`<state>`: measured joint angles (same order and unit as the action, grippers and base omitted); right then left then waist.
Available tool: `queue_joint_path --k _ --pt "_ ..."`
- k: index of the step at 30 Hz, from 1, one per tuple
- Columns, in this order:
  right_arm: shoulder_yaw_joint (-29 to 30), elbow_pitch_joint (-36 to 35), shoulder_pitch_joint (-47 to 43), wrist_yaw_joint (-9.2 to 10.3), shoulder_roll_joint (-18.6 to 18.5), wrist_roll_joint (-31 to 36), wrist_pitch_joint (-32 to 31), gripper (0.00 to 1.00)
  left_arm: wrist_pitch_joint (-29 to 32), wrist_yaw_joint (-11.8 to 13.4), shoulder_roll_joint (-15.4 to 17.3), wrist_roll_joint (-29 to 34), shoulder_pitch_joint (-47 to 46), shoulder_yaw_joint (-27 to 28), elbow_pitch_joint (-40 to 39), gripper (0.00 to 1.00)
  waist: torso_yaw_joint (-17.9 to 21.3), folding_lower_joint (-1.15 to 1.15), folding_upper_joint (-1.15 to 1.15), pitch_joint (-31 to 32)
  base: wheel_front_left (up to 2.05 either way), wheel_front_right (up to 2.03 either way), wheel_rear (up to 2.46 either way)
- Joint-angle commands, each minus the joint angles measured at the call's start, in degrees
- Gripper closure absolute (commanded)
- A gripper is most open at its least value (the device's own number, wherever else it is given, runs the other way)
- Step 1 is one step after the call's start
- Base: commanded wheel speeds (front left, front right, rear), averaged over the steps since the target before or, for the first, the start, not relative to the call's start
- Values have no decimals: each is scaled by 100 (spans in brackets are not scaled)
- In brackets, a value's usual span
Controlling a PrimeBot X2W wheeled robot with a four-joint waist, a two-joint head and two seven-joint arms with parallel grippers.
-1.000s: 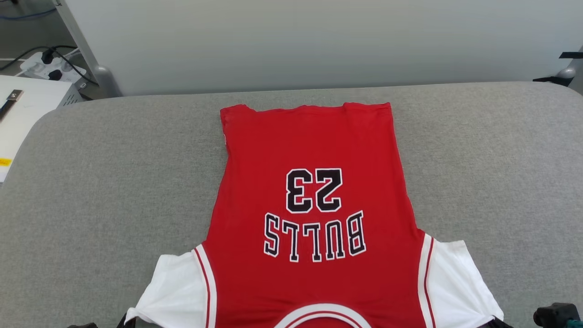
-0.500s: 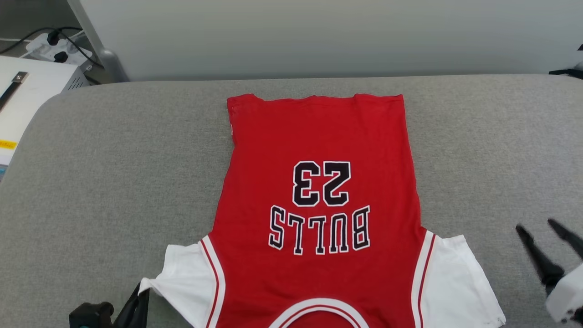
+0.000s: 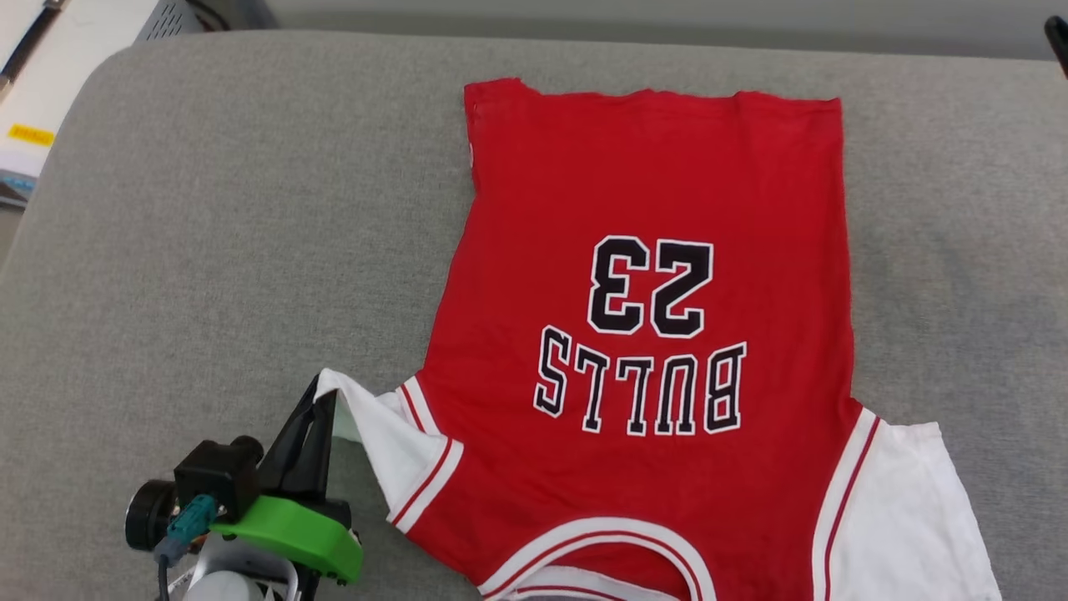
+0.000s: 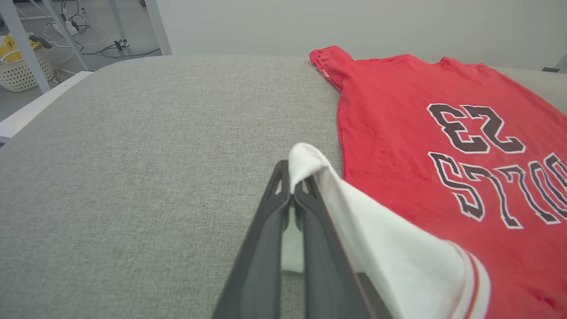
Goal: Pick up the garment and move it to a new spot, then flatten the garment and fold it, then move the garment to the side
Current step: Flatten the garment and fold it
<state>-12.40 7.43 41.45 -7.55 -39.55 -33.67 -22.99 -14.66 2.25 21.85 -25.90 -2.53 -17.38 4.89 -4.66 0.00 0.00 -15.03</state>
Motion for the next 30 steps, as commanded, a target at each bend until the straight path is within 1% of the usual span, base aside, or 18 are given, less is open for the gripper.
queue_joint_path --k 1,4,7,8,12,15,18,21,27,28,29,30 --pt "-153 251 399 6 30 -114 -394 0 -34 -29 -77 115 -169 -7 -54 100 -476 0 0 -662 0 0 0" --pt "-467 890 1254 6 85 -319 -1370 0 -34 -90 -259 242 -337 -8 -177 100 -663 0 0 -979 0 0 0" --pt "-735 1481 1867 6 161 -496 -2244 0 -34 -144 -428 379 -433 -2 -279 100 -812 0 0 -1223 0 0 0" --pt "-792 1667 2078 6 185 -515 -2479 0 -34 -164 -494 425 -461 6 -313 100 -867 0 0 -1319 0 0 0" --pt "-958 2223 2632 6 322 -453 -3018 0 -34 -235 -711 606 -561 40 -393 100 -1039 0 0 -1632 0 0 0" --pt "-1055 2554 2870 6 413 -286 -3123 0 -34 -295 -867 726 -645 54 -432 100 -1133 0 0 -1821 0 0 0" --pt "-1195 2859 2913 6 548 -180 -3158 0 -34 -366 -1024 827 -717 79 -446 100 -1195 0 0 -1963 0 0 0" --pt "-1425 3063 2753 6 563 -141 -3214 0 -34 -437 -1146 897 -769 120 -422 100 -1238 0 0 -2027 0 0 0" --pt "-1730 3247 2321 6 502 -383 -3220 0 -34 -571 -1284 1030 -826 240 -262 100 -1237 0 0 -2027 0 0 0" --pt "-1761 3248 2279 6 489 -448 -3224 10 -34 -590 -1301 1053 -826 264 -240 100 -1221 0 0 -2014 0 0 0" --pt "-1772 3250 2264 6 479 -494 -3210 97 -34 -603 -1317 1070 -825 282 -224 100 -1209 0 0 -2000 0 0 0" --pt "-1769 3251 2271 6 463 -538 -3164 100 -34 -620 -1335 1088 -821 304 -203 100 -1191 0 0 -1977 0 0 0"
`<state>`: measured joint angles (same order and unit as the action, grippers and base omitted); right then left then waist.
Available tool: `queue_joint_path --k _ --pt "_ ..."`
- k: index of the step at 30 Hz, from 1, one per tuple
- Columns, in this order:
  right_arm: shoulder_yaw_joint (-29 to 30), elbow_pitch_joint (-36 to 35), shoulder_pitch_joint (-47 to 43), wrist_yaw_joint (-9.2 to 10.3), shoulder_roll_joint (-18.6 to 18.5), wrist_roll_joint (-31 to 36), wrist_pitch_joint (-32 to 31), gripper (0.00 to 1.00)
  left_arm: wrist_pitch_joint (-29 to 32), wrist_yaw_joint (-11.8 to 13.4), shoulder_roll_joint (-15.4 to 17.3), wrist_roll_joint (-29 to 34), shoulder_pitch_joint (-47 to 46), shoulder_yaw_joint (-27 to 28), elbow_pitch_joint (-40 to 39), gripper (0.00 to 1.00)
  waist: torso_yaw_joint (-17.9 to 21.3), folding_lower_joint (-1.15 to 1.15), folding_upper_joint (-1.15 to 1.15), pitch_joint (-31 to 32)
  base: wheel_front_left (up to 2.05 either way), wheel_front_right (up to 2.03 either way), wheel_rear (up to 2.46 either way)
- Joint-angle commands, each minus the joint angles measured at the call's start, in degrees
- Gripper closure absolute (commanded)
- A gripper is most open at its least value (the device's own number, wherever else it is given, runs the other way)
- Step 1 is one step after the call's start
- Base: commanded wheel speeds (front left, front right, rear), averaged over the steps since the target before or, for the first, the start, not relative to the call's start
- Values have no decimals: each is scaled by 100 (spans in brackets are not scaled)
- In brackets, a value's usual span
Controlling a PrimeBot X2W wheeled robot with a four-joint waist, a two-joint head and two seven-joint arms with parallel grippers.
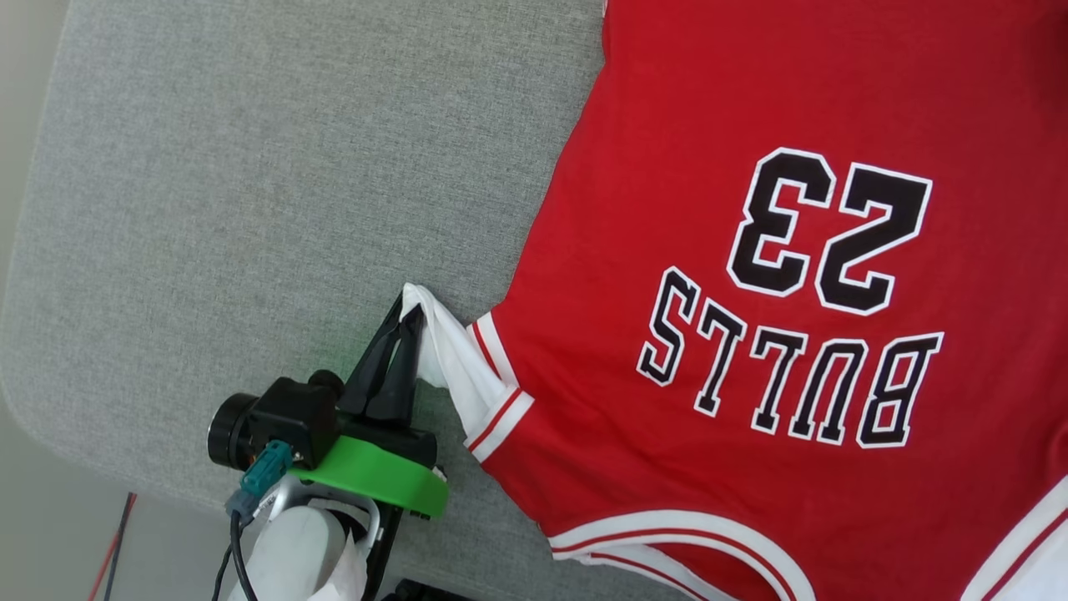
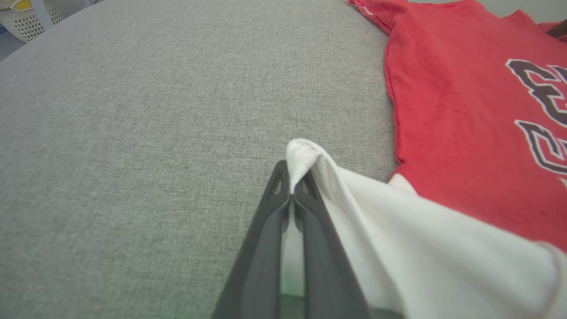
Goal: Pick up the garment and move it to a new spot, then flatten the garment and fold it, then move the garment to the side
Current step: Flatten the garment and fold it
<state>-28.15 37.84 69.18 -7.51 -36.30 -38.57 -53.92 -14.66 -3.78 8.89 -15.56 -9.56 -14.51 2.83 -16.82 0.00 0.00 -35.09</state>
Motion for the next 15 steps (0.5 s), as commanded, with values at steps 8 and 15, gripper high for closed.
queue_joint_path --k 8,15 --pt "-200 127 -206 2 166 -186 768 100 -34 -93 -69 164 28 224 208 100 242 0 0 548 0 0 0" --pt "-674 -542 -546 2 -348 -655 1491 100 -34 -92 -28 198 415 447 349 100 521 0 0 1294 0 0 0"
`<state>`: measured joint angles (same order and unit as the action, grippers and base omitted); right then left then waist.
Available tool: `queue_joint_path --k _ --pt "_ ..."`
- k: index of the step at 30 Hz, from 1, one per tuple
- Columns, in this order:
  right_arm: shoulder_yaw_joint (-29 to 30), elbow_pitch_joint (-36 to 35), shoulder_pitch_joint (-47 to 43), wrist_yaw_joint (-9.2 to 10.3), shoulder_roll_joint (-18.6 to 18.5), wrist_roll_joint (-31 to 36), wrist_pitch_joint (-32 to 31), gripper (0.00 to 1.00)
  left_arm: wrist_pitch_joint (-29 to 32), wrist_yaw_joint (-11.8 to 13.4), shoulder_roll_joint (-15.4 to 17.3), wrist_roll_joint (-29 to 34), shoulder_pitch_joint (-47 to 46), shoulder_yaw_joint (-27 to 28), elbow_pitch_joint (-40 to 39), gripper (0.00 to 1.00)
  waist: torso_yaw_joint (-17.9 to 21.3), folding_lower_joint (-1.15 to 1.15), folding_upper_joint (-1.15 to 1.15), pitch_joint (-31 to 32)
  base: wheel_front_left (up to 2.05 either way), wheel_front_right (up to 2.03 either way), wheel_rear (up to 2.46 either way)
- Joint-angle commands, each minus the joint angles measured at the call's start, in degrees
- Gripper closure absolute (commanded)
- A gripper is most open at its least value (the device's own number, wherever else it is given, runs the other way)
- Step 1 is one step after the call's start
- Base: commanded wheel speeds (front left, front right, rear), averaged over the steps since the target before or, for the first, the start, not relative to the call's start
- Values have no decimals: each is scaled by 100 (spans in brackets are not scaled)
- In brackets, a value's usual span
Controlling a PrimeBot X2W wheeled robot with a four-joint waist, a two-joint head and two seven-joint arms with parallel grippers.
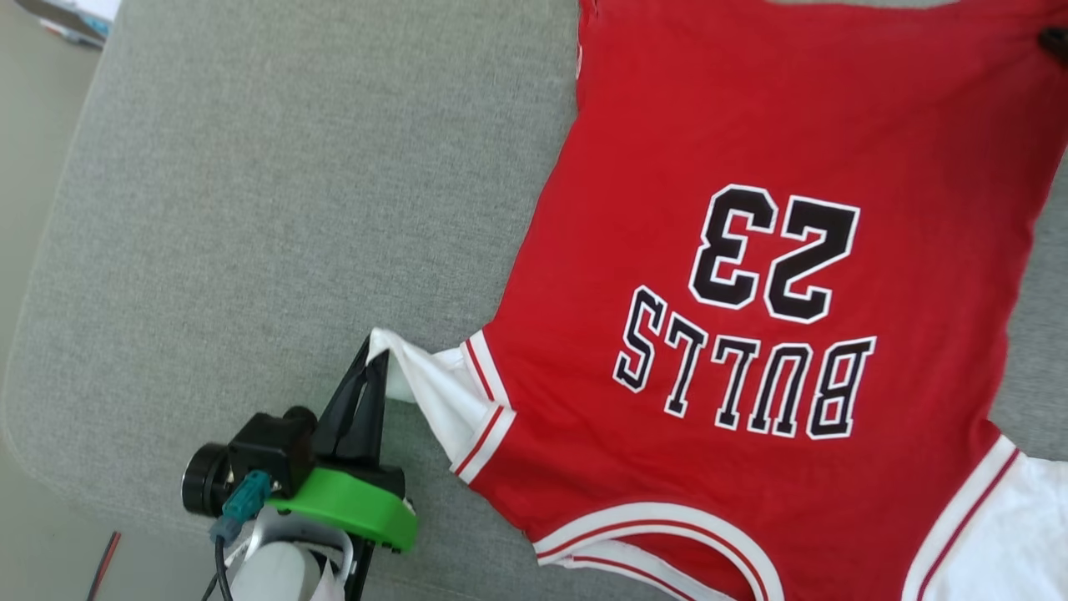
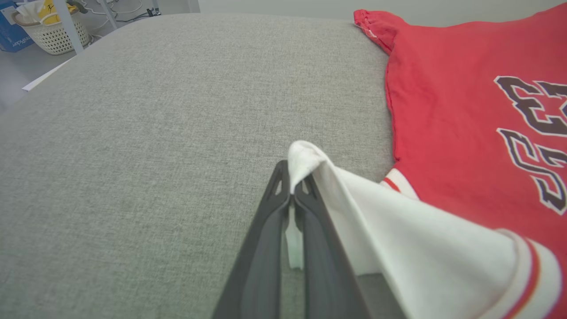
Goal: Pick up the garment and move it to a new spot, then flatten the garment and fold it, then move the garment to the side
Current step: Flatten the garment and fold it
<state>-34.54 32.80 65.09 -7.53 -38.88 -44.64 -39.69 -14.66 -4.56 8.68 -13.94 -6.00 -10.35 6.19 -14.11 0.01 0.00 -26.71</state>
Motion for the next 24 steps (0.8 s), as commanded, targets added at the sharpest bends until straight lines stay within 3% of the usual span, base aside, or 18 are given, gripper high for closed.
queue_joint_path --k 1,8,14,18,24 --pt "-95 -165 -234 4 -216 -120 159 100 -34 -12 -1 34 107 52 34 100 283 -1 0 532 0 0 0" --pt "-317 -1265 -1509 4 -1316 -571 797 100 -34 38 71 25 496 210 158 100 599 -1 0 1060 0 0 0" --pt "219 -1866 -3026 4 -1835 -963 1240 100 -34 63 140 -15 734 320 213 100 862 -1 0 1297 0 0 0" --pt "776 -1932 -4203 4 -1915 -1012 1427 100 -34 71 176 -47 833 368 273 100 1006 -1 0 1412 0 0 0" --pt "1673 -2064 -6010 4 -1442 -1019 1467 100 -34 77 211 -99 937 421 366 100 1144 -1 0 1553 0 0 0"
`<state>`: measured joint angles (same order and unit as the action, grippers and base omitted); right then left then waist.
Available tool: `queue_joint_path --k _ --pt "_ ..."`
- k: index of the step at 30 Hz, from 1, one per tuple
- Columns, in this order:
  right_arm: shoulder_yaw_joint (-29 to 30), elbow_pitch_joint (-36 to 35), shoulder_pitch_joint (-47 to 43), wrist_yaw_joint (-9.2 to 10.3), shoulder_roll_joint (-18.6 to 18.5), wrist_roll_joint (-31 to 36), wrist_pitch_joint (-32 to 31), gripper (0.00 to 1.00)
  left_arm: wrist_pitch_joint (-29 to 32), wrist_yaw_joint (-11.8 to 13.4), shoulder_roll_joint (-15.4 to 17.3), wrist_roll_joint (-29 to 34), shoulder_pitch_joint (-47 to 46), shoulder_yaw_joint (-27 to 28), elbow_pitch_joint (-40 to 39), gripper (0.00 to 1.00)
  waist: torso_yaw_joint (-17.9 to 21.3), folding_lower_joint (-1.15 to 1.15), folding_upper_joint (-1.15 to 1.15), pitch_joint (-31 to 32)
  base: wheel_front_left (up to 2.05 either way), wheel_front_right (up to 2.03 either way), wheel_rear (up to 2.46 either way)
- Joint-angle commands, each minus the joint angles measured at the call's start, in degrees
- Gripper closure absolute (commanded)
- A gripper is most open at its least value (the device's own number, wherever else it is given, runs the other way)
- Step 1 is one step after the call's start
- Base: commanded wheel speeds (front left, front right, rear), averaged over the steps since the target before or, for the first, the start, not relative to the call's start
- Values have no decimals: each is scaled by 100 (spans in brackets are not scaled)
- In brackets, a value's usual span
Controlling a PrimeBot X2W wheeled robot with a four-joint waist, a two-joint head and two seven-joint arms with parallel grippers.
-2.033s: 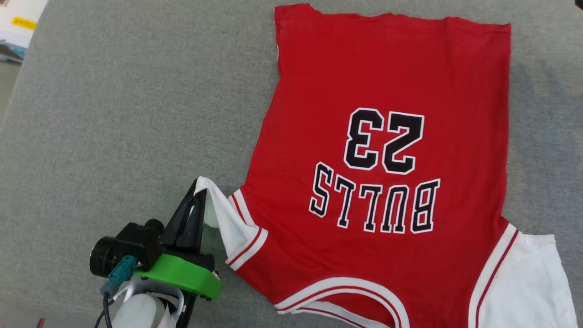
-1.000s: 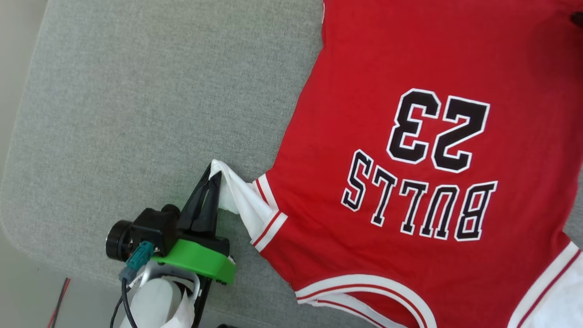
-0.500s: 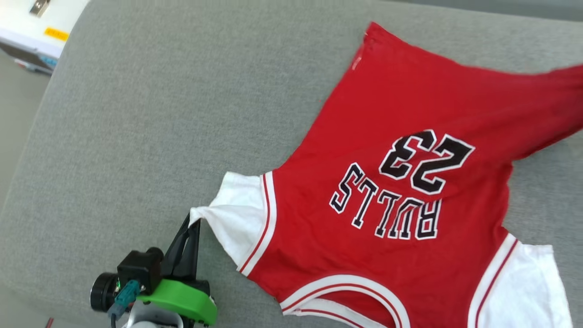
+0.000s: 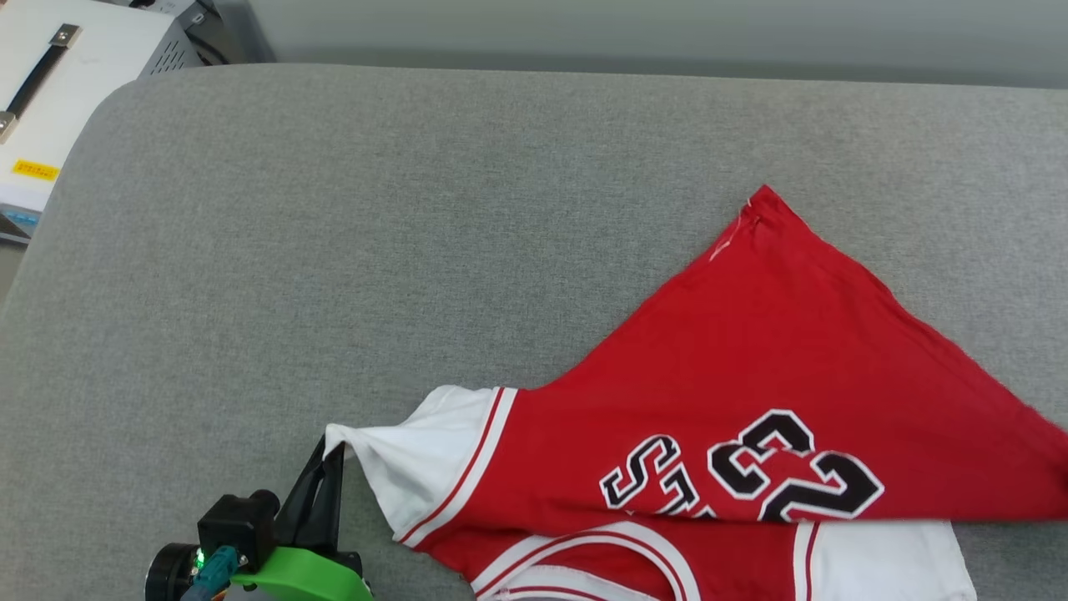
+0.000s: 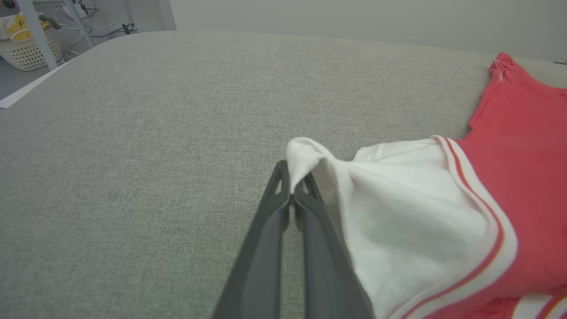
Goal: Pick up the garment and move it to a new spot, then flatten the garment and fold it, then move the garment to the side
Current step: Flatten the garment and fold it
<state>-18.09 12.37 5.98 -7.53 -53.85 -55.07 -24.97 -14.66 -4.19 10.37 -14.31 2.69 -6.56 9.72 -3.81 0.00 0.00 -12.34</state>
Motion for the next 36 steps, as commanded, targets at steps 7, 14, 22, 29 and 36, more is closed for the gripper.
queue_joint_path --k 7,14,22,29,36 --pt "712 -35 -1658 4 997 327 -299 100 -34 12 48 -98 101 43 136 100 155 0 0 190 0 0 0" --pt "1503 -469 -1751 4 1411 897 -233 0 -34 -17 65 -116 61 64 215 100 154 0 0 196 0 0 0" --pt "2132 -1837 -804 4 1167 1387 -301 0 -34 -54 45 -74 -67 15 142 100 -1 0 0 31 0 0 0" --pt "1253 -2263 804 4 908 1495 -1143 0 -34 -97 -11 13 -349 -94 31 100 -302 0 0 -265 0 0 0" --pt "-233 -1299 2478 4 972 1633 -2218 0 -34 -133 -115 94 -609 -218 -89 100 -537 0 0 -559 0 0 0"
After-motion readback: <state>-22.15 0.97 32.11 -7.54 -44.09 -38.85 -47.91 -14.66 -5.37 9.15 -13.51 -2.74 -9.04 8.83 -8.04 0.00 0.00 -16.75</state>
